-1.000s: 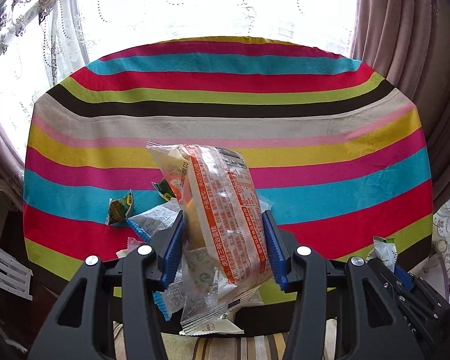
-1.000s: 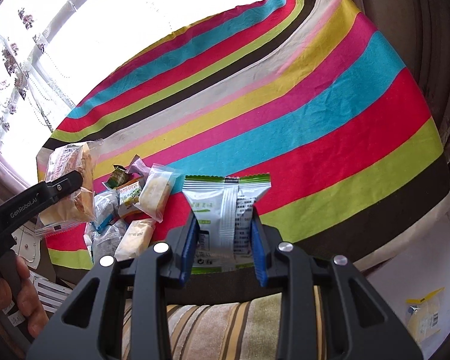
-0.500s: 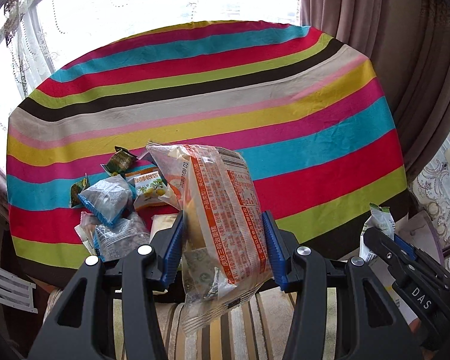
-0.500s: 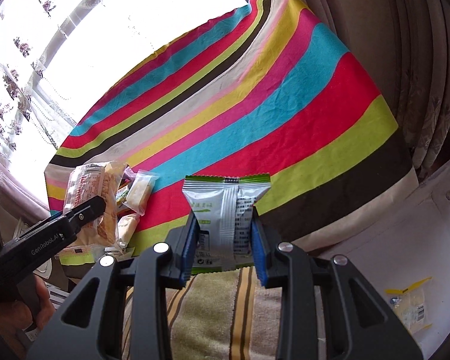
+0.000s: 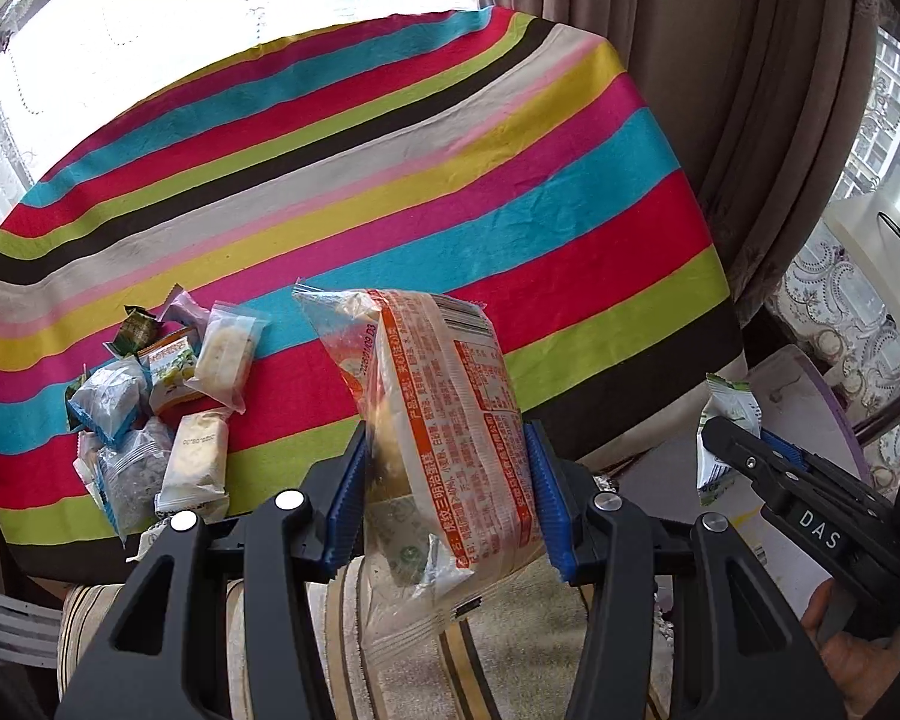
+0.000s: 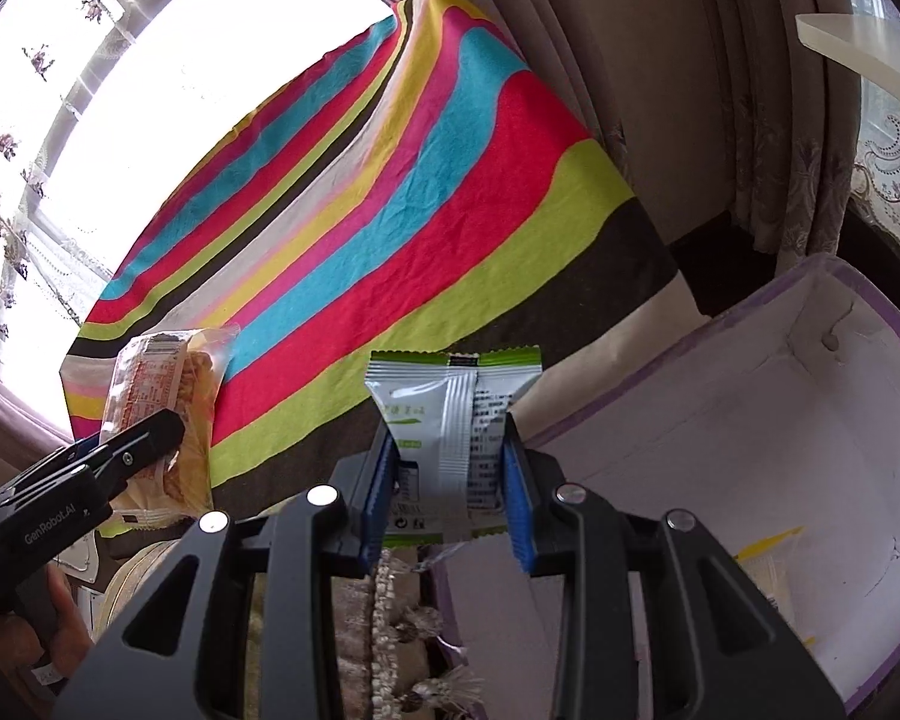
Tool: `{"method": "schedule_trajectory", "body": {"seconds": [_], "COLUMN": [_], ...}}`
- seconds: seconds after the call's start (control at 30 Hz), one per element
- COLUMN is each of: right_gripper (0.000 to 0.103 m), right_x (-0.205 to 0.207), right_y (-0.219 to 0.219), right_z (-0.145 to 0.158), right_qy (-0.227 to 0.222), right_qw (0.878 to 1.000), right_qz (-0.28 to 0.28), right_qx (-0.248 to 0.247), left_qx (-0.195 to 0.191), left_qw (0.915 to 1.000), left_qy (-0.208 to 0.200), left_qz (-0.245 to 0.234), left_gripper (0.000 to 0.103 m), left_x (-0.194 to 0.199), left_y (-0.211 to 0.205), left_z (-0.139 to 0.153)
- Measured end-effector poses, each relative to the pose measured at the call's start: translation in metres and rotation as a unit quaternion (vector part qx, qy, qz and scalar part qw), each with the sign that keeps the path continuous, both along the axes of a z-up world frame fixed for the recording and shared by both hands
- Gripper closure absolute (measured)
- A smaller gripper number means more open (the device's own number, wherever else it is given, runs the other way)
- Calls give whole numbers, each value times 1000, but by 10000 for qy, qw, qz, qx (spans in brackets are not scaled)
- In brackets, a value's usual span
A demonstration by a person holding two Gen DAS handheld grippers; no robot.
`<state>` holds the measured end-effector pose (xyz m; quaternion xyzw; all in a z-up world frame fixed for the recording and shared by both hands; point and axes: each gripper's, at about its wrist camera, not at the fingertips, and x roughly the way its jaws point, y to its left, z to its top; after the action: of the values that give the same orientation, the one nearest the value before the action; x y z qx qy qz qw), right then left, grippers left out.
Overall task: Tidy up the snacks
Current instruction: 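Carry both packets over the white box and open both tools to release them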
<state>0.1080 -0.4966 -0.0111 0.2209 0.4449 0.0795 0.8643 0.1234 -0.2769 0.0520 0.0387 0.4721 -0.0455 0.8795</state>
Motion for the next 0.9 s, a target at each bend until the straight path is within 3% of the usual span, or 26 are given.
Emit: {"method": "schedule_trajectory", "body": {"seconds": [0.23, 0.53, 0.9], "right_gripper": [70, 70, 69], "right_x": [-11, -22, -28], "right_y": [-40, -60, -70], "right_z": [-11, -26, -31], "right_qy": [116, 283, 381], "right_qw": [9993, 9983, 9971], "right_qz": [-312, -421, -580], "right_qx": [-162, -276, -300], "left_qx": [-202, -465, -528], "left_qw": [9979, 9887, 9811], "left_qy": [174, 609, 1043], "left_qz": [-597, -1286, -1545], "left_gripper": [55, 55, 55], "left_x": [-10, -26, -29], "left_y": [-46, -98, -119], "left_z": [-9, -30, -58]}}
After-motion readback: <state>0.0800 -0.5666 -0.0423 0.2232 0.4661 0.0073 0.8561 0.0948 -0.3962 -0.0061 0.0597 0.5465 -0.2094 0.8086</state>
